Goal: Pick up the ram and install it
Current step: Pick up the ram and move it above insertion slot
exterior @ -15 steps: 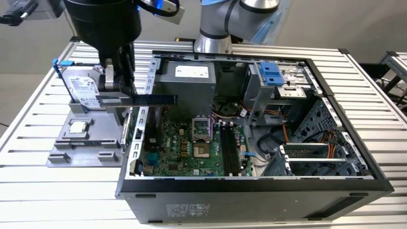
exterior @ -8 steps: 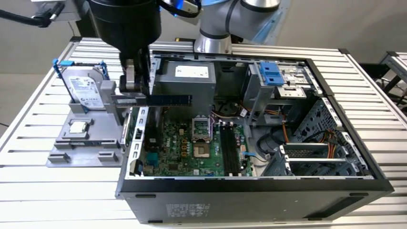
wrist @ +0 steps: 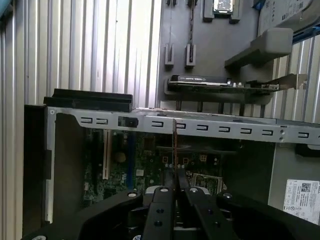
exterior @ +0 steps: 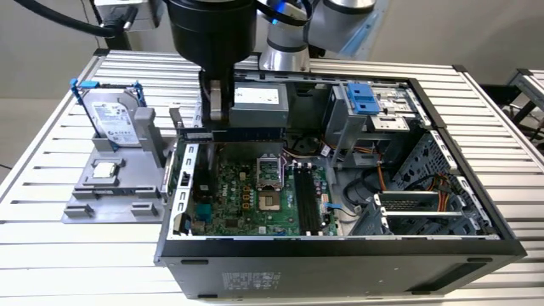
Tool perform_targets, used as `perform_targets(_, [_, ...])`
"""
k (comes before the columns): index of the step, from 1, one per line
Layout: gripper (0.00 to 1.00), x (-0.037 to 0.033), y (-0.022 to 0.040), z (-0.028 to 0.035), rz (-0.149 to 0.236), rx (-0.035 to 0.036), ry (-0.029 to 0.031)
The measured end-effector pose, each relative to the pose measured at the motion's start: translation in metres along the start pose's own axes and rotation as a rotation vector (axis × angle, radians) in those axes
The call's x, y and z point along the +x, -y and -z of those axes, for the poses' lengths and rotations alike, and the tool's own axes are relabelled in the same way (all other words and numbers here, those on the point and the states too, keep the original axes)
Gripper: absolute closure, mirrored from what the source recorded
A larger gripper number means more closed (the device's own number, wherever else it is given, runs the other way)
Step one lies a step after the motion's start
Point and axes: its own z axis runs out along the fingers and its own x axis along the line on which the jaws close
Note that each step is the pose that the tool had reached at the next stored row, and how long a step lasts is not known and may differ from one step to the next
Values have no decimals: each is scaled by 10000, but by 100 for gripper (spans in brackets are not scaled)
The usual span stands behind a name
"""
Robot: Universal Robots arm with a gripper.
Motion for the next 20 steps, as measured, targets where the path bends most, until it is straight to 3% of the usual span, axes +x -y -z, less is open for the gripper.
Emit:
perform_targets(16, [100,34,672,4,-6,1,0])
perform_targets(20, [100,42,812,4,-41,1,0])
